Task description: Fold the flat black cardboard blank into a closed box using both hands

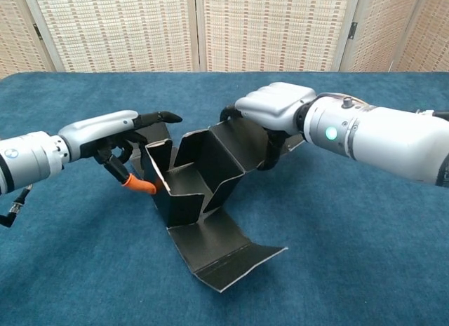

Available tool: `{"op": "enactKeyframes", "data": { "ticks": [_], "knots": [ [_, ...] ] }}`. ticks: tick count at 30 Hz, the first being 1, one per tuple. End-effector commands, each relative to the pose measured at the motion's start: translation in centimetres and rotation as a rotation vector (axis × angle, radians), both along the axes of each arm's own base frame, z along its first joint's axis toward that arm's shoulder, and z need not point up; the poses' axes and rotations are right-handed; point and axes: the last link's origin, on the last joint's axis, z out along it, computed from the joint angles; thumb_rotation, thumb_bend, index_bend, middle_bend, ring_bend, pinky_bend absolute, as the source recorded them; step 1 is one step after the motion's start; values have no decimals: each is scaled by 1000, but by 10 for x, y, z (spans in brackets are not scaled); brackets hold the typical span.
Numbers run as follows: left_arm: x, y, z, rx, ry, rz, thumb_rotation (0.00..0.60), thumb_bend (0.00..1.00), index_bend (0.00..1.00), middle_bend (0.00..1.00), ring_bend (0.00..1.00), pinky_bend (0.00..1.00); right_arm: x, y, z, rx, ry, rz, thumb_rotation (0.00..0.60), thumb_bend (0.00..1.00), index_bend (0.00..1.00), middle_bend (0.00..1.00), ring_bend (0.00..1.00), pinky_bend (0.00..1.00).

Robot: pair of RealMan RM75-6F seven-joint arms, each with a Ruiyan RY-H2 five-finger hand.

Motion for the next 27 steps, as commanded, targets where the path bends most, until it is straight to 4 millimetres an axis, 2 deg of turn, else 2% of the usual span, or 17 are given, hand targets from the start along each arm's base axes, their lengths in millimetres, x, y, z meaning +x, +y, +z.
{"op": "enactKeyframes", "data": {
  "ticks": [1, 12, 22, 27],
  "knots": [
    [2, 2, -1, -71, -20, 30, 600, 192, 0, 0, 522, 796, 3, -6, 5, -13, 83, 126, 600, 214, 410, 387, 793, 1000],
    [4, 6, -13, -303, -132, 159, 600, 191, 0, 0, 514, 796, 10, -17, 7, -56, 147, 395, 600, 215, 414, 387, 793, 1000],
    [-1, 6, -22, -439, -241, 233, 600, 189, 0, 2, 513, 784, 20, -19, -5, -37, 66, 474, 600, 215, 414, 360, 793, 1000],
    [-6, 6, -24, -466, -307, 270, 600, 193, 58, 71, 535, 784, 22, -18, -10, -24, 46, 484, 600, 215, 386, 300, 793, 1000]
  ]
}}
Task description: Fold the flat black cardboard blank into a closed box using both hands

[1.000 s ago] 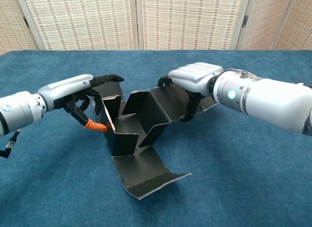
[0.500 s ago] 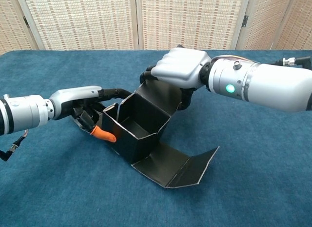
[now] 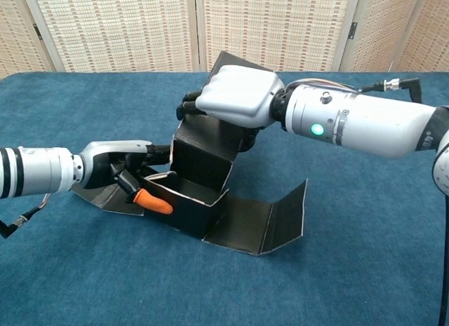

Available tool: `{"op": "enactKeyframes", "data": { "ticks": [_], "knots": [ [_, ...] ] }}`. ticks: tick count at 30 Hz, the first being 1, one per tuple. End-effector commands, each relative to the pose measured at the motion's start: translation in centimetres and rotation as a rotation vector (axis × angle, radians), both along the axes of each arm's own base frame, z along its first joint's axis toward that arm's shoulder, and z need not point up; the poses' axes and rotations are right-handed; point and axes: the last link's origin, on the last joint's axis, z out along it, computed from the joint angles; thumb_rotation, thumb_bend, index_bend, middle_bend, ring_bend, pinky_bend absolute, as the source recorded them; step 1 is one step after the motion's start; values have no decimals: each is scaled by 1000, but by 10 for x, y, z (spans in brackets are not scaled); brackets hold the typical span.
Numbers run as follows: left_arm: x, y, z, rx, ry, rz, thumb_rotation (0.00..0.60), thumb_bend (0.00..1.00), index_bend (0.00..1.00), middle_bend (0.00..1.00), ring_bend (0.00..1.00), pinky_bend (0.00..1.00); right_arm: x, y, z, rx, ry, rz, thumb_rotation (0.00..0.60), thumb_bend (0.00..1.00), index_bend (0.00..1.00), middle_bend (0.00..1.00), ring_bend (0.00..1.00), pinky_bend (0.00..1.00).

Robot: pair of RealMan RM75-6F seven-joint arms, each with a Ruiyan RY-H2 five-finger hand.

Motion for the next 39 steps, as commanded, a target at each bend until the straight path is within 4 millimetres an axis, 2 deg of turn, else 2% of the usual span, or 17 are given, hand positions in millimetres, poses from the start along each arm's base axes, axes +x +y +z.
{"op": "enactKeyframes", "data": {
  "ticks": [1, 5, 6, 13, 23, 27, 33, 39],
  "knots": [
    [-4, 1, -3, -15, -36, 5, 600, 193, 66, 82, 541, 784, 2, 1, -2, 7, -13, 5, 600, 215, 340, 275, 792, 1000],
    [-8, -1, -2, -7, -89, 42, 600, 194, 131, 163, 548, 782, 0, 0, -1, 11, -25, -20, 600, 212, 42, 136, 775, 1000],
    [-9, -1, -2, -5, -96, 47, 600, 194, 149, 187, 549, 780, 1, 1, -1, 15, -31, -25, 600, 209, 3, 99, 766, 1000],
    [-13, -5, 0, -4, -117, 62, 600, 195, 226, 262, 549, 780, 0, 2, 3, 5, -54, -62, 600, 168, 0, 5, 730, 1000],
    [-19, -6, 6, 36, -104, 68, 600, 193, 274, 293, 549, 773, -4, 1, 18, -4, -143, -141, 600, 103, 0, 0, 715, 1000],
    [-23, -4, 14, 53, -113, 89, 600, 193, 285, 302, 549, 773, -7, 6, 35, 25, -234, -173, 600, 102, 0, 0, 714, 1000],
    [-36, -2, 30, 72, -120, 132, 600, 194, 303, 328, 549, 769, -21, 16, 76, 21, -393, -192, 600, 103, 0, 0, 714, 1000],
    [-40, 0, 56, 95, -239, 238, 600, 194, 306, 328, 549, 762, -53, 39, 112, 11, -535, -220, 600, 103, 0, 10, 714, 1000]
  ]
}}
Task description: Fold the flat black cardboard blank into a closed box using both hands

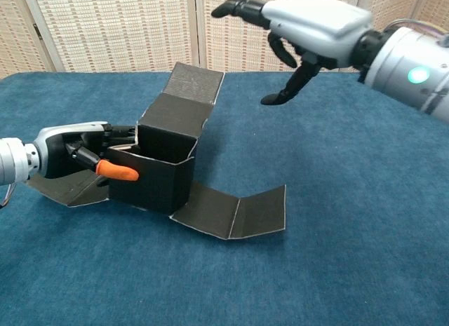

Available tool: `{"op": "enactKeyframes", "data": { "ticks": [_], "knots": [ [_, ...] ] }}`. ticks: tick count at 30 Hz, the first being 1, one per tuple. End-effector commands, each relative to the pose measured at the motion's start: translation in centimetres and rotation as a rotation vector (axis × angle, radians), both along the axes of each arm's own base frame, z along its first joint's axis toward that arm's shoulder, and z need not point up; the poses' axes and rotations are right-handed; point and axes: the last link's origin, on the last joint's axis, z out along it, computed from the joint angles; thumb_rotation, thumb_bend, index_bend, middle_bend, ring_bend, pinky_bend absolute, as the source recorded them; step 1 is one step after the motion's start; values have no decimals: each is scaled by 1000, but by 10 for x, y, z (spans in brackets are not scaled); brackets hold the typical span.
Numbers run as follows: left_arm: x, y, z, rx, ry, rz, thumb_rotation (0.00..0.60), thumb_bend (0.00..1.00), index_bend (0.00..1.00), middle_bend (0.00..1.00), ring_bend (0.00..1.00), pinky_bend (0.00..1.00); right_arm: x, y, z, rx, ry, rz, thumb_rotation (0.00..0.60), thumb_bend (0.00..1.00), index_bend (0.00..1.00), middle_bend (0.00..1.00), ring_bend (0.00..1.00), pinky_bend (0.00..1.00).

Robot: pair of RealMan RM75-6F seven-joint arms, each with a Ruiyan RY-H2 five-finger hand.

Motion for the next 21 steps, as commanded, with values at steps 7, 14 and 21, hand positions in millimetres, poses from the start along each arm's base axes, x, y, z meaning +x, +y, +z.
{"op": "enactKeyframes", "data": {
  "ticks": [7, 14, 21],
  "knots": [
    [10, 4, 40, -28, -290, 208, 600, 194, 305, 328, 549, 762, -47, 27, 42, 5, -253, -76, 600, 103, 0, 36, 714, 1000],
    [22, 7, 55, -94, -498, 341, 600, 193, 305, 328, 549, 763, -59, 37, 48, 19, -426, -82, 600, 103, 0, 53, 715, 1000],
    [31, 11, 61, -141, -595, 404, 600, 193, 290, 328, 549, 762, -57, 38, 39, 56, -613, -79, 600, 102, 0, 60, 715, 1000]
  ]
}}
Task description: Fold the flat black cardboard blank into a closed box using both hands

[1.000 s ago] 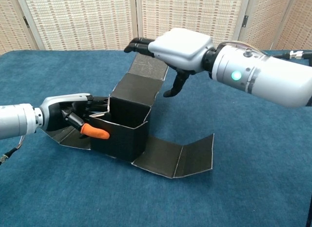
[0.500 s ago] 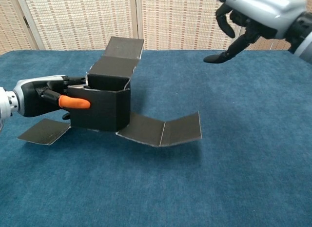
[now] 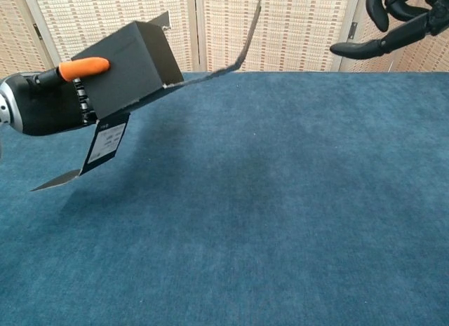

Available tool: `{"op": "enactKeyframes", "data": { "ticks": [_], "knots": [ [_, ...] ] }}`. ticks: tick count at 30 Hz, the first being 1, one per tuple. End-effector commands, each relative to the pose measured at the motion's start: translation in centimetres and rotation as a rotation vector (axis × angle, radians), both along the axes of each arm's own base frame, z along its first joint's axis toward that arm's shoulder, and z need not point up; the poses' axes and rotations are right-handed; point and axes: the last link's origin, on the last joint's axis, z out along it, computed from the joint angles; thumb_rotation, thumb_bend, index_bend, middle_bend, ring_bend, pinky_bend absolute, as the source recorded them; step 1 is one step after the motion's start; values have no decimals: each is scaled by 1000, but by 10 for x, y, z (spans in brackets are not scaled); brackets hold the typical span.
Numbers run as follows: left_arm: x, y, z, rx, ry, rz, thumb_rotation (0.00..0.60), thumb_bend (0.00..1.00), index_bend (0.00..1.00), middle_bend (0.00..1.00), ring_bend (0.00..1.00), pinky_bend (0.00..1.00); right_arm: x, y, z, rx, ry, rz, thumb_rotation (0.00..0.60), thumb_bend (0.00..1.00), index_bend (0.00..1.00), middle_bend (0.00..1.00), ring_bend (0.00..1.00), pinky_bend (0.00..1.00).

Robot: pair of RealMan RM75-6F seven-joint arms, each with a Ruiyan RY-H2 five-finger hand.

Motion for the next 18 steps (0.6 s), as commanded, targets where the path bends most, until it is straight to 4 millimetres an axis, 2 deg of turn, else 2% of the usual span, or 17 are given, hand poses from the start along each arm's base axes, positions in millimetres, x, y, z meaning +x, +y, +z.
{"op": "enactKeyframes", "data": {
  "ticks": [1, 10, 14, 18],
  "knots": [
    [8, 1, 4, -20, -49, 20, 600, 193, 289, 329, 549, 761, 3, 0, -12, 11, -58, 0, 600, 101, 0, 60, 715, 1000],
    [24, -5, 5, -68, -130, 39, 600, 194, 286, 329, 549, 761, 47, -8, -56, -48, -54, 12, 600, 47, 0, 52, 713, 1000],
    [26, -6, 6, -71, -130, 34, 600, 194, 287, 329, 549, 761, 56, -10, -61, -75, -53, 19, 600, 29, 0, 49, 712, 1000],
    [29, -13, 8, -74, -119, -5, 600, 193, 288, 328, 549, 762, 85, -20, -73, -175, -29, 36, 600, 16, 0, 45, 707, 1000]
  ]
}}
